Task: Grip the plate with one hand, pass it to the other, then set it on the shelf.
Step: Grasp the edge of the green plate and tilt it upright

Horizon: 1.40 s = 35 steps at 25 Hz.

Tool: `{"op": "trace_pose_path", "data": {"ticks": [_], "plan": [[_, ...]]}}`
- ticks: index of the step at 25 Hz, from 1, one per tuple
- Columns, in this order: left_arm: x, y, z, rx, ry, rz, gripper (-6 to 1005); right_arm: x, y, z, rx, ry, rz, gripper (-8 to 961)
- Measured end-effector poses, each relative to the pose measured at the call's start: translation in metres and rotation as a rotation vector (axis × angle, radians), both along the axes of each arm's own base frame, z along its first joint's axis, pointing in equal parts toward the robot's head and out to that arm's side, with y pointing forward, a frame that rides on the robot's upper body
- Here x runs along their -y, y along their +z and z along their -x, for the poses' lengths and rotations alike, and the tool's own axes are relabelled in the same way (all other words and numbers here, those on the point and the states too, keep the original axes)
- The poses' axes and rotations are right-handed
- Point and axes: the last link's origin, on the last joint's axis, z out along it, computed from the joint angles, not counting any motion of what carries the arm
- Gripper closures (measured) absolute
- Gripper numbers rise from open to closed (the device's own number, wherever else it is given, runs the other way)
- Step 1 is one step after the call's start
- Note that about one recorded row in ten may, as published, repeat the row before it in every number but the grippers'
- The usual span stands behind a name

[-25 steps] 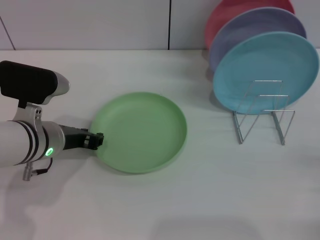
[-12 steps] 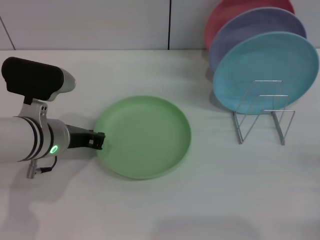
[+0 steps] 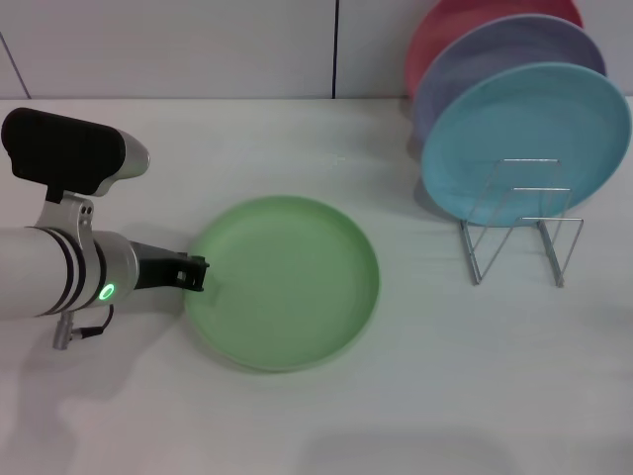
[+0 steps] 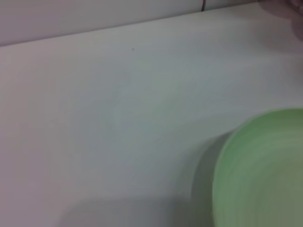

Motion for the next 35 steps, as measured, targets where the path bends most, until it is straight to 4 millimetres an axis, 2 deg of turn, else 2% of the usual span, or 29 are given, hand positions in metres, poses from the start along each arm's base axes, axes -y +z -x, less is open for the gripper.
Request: {"op": "trace_pose_path", "data": {"ticks": [12,15,19,23,26,27,28,32,35], "plan": [[-0.003,0.011,-0.015,0.011,-0.058,-0.031,934,0.009,0.020,0.021,0.011,0.194,-0.102,193],[-0.003,0.015,-0.020,0.010,-0.084,-0.038,937,0.006,0.026,0.032,0.039,0.279,-0.122,194],[-0.004,0.020,-0.027,0.013,-0.111,-0.050,946,-0.005,0.045,0.051,0.050,0.458,-0.153,194],[-0.004,0.024,-0.033,0.014,-0.138,-0.055,959,-0.036,0.078,0.073,0.011,0.690,-0.067,194],[-0.004,0.026,-0.037,0.015,-0.149,-0.056,962,-0.075,0.101,0.102,0.020,0.794,0.068,194],[-0.004,0.027,-0.040,0.017,-0.158,-0.059,963,-0.103,0.111,0.126,0.027,0.817,0.178,194],[-0.004,0.027,-0.040,0.017,-0.158,-0.059,963,-0.103,0.111,0.126,0.027,0.817,0.178,194],[-0.006,0.031,-0.050,0.024,-0.186,-0.073,963,-0.149,0.126,0.184,0.028,0.792,0.441,194],[-0.008,0.036,-0.056,0.027,-0.206,-0.087,963,-0.171,0.134,0.233,0.044,0.666,0.668,194]]}}
